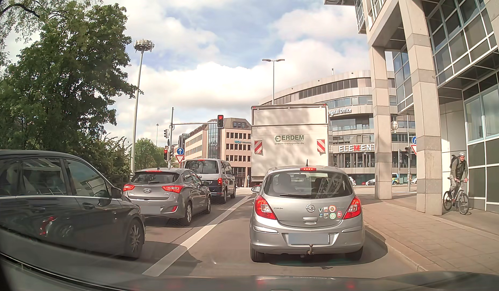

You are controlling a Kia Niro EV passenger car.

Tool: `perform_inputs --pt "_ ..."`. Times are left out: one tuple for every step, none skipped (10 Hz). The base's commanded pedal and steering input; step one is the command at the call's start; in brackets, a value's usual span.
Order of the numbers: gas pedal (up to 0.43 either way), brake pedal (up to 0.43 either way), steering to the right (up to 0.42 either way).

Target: Follow the waypoints while adhering to traffic rules and regulations

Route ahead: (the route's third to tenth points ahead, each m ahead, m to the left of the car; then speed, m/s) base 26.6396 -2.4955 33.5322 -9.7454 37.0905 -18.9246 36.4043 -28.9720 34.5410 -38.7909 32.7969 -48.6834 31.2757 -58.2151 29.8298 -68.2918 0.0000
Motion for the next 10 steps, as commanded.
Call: perform_inputs --pt "0.0 0.25 0.005" --pt "0.0 0.25 0.005" --pt "0.0 0.25 0.005" --pt "0.0 0.25 0.005" --pt "0.0 0.25 0.005" --pt "0.0 0.25 0.005" --pt "0.0 0.25 0.005" --pt "0.0 0.25 0.005" --pt "0.0 0.25 0.005" --pt "0.0 0.25 0.005"
